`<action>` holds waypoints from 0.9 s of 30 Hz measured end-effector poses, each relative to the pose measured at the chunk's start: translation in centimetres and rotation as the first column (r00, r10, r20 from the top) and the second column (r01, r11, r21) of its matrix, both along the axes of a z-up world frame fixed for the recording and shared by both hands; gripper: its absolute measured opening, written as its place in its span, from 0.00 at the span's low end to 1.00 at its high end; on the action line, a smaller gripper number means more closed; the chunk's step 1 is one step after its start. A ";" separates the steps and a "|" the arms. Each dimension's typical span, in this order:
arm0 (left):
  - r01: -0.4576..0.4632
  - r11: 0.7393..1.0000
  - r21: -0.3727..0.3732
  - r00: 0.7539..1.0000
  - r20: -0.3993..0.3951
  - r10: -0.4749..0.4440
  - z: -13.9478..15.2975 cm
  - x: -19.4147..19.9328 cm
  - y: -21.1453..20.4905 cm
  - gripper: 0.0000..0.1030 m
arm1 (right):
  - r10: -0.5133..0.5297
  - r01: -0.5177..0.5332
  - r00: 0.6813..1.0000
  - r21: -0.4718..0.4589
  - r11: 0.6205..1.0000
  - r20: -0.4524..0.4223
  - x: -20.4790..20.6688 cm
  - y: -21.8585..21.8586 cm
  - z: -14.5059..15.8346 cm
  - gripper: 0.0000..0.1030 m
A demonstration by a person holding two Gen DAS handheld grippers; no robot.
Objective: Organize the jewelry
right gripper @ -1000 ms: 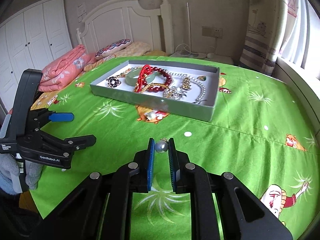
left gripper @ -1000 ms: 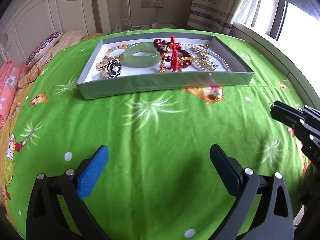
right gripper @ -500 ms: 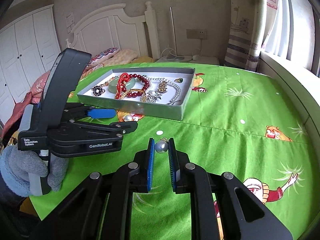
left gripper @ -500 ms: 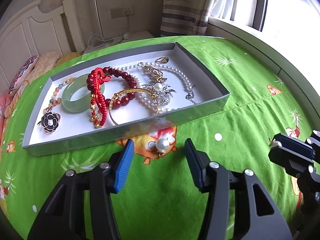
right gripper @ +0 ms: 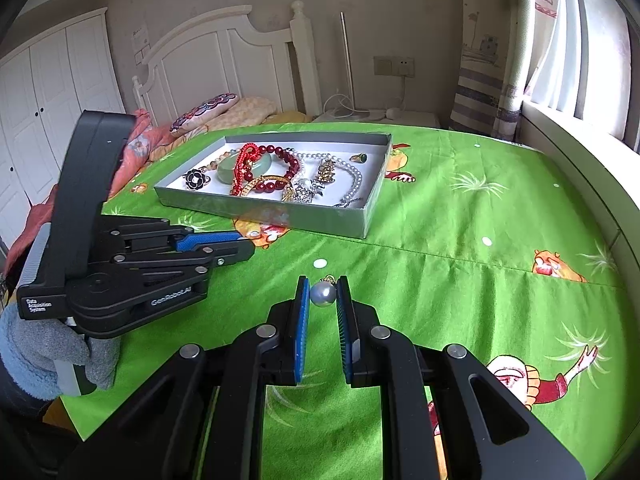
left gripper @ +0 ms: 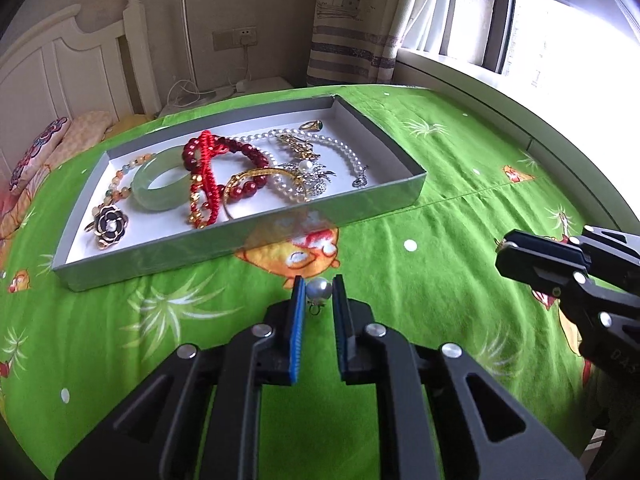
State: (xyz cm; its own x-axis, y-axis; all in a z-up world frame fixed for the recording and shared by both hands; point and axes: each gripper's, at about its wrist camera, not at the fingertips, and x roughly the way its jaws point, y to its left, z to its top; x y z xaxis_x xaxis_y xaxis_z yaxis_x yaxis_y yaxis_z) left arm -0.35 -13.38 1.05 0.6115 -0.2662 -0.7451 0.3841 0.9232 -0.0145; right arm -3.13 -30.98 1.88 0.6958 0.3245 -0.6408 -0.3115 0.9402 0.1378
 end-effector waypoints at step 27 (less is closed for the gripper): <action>-0.144 0.984 -0.105 0.979 0.132 0.158 6.6 1.5 9.4 0.13 | 0.127 -0.121 0.987 -0.063 0.991 0.094 2.0 5.9 2.4 0.14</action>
